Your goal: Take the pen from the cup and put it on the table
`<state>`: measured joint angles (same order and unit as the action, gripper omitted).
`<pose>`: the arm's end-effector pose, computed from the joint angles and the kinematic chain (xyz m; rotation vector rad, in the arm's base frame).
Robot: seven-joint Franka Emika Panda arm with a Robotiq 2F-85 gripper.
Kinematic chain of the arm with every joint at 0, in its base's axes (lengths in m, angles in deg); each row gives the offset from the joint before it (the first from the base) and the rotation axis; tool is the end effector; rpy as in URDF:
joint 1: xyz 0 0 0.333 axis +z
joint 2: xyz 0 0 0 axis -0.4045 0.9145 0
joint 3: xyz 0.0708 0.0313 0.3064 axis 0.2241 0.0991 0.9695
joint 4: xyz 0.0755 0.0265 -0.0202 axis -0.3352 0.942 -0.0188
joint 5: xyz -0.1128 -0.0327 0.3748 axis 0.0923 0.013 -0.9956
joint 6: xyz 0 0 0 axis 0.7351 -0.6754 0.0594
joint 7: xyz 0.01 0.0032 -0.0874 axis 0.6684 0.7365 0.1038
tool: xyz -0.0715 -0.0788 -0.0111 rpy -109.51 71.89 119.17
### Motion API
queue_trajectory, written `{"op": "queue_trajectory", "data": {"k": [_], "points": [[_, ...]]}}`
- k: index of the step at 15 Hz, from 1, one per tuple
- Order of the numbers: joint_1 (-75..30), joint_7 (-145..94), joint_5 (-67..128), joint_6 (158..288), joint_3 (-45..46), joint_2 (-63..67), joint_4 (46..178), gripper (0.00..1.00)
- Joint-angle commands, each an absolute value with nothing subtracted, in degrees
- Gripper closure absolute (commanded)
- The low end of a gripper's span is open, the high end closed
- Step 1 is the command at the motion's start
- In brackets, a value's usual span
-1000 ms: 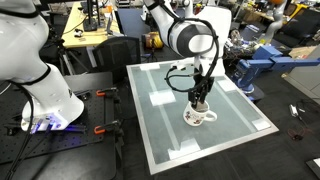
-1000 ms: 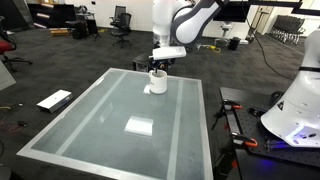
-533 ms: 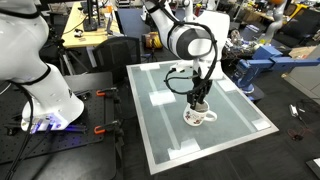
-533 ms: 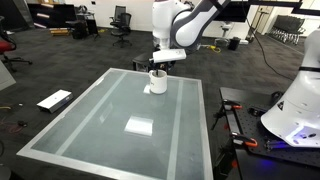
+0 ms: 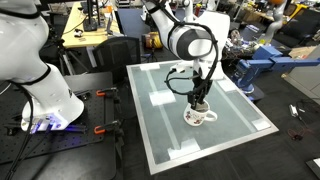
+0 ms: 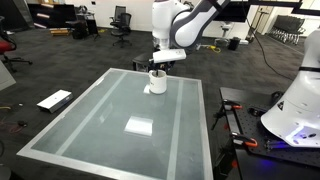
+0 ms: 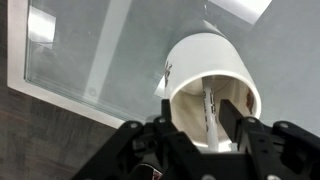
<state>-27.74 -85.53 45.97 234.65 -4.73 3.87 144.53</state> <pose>0.5527 -0.1229 0.2496 2.5208 -1.5337 0.2225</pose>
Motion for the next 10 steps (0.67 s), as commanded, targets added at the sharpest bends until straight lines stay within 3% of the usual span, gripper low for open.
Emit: {"op": "queue_trajectory", "data": {"k": [1, 10], "points": [[-27.09, -81.29, 43.03, 236.62, -5.43, 3.02, 144.99, 0.48], [-26.91, -77.57, 40.14, 236.33, -5.92, 4.49, 143.03, 0.49]]}}
